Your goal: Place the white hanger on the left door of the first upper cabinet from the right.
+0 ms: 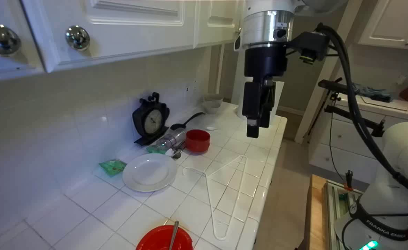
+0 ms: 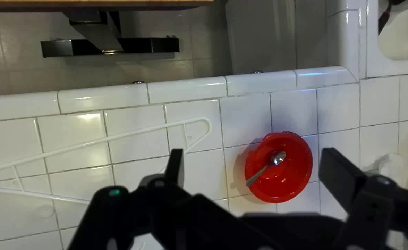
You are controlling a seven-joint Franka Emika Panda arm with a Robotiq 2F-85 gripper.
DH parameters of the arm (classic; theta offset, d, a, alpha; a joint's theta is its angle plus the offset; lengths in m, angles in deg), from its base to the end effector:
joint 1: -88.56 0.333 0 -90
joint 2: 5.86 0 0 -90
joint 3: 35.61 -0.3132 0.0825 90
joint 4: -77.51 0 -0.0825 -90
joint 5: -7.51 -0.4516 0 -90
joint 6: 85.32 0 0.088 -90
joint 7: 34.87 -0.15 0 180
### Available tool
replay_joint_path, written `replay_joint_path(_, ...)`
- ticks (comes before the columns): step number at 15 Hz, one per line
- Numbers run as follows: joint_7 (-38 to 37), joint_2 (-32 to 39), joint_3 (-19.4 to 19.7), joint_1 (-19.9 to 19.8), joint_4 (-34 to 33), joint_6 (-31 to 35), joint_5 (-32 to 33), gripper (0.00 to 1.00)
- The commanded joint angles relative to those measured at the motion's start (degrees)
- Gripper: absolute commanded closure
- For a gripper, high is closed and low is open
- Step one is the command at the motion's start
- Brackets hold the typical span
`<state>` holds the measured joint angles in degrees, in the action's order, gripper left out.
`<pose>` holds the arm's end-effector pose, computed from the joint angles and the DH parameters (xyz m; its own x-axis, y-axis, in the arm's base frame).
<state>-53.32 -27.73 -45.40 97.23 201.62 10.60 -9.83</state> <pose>0.4527 0.1989 0.4813 0.9818 -0.0462 -0.1842 -0.0801 -0.9802 -0.1809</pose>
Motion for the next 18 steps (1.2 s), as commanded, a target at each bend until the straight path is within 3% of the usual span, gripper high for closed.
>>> replay_joint_path(1, 0.1, 0.0, -0.5, -0.6, -0.1, -0.2, -0.1, 0.0)
replay_joint_path(18, -0.8, -0.4, -0.2, -1.5, 1.7, -0.2, 0.9, 0.0)
